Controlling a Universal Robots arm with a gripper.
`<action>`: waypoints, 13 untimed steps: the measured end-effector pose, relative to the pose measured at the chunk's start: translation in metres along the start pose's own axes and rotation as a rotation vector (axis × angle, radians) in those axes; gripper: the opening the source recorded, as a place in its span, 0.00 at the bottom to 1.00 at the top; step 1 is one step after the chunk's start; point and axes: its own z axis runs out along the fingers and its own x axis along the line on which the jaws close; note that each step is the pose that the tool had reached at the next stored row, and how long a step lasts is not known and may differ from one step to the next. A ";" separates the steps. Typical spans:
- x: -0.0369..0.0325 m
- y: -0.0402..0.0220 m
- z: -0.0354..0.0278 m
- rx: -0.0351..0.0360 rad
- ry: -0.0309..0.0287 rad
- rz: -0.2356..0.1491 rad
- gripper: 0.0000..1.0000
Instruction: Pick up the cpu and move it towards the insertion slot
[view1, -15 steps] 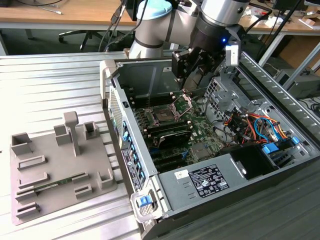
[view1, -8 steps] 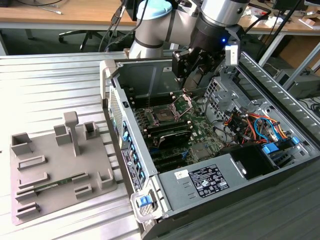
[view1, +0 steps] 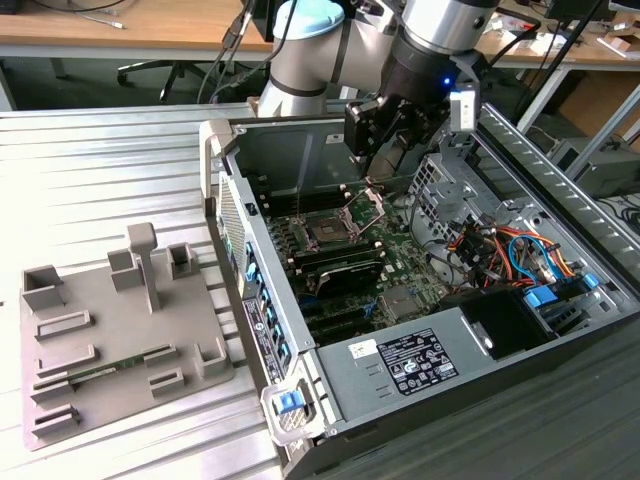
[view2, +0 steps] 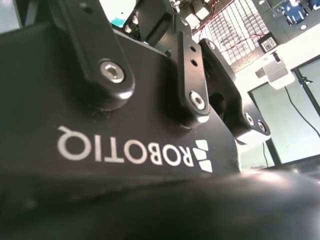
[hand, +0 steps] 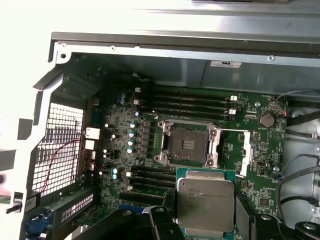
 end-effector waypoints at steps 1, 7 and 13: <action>-0.0003 0.0003 0.0004 0.0001 0.0000 0.000 0.55; -0.0014 0.0013 0.0019 0.0001 0.0000 0.000 0.55; -0.0023 0.0022 0.0032 0.0000 0.0000 0.000 0.55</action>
